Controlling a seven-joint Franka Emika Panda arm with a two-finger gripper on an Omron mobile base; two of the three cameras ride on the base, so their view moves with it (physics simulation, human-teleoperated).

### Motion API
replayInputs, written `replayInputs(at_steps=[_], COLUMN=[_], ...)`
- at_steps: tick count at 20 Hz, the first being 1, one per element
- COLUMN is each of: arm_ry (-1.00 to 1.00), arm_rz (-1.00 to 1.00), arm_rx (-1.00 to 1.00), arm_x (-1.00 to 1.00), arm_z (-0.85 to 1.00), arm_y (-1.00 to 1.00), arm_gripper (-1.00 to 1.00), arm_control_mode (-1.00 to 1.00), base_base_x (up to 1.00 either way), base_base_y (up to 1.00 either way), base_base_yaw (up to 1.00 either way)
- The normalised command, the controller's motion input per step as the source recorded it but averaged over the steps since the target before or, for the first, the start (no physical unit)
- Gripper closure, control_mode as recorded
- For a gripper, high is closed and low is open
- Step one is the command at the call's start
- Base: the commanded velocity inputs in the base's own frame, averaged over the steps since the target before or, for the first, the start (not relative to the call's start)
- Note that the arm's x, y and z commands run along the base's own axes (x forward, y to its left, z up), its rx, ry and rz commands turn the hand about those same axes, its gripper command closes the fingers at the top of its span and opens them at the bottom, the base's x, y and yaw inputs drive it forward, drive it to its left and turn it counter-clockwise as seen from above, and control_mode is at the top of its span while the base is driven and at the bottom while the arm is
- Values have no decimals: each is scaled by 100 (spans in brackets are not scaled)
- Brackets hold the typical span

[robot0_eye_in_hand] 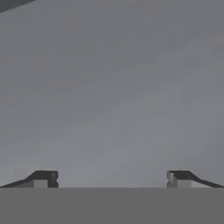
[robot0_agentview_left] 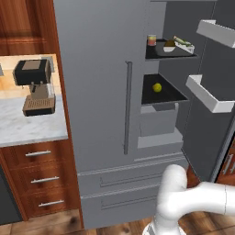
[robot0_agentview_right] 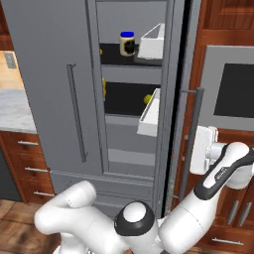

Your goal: Place the tupperware on the top shelf of the fridge. Make space for the tupperware among the existing items by rearranging them on the shelves if needed. Close the fridge door when finished.

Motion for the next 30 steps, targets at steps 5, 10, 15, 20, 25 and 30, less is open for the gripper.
replayInputs(at_steps=[5, 10, 15, 20, 25, 30], arm_ry=[-8, -14, -15, -1, 0, 0], arm_rz=[17, 5, -1, -23, -45, -43], arm_rx=[0, 0, -1, -3, -4, -4], arm_x=[0, 0, 9, 43, 45, 51], arm_z=[-7, 0, 0, 0, 0, 16], arm_y=[81, 96, 100, 62, 24, 11], arm_gripper=[-100, -100, -100, -100, -100, -100], arm_control_mode=[-100, -100, -100, -100, -100, -100], base_base_x=[0, 0, 0, 0, 0, 0], base_base_y=[0, 0, 0, 0, 0, 0], base_base_yaw=[0, 0, 0, 0, 0, 0])
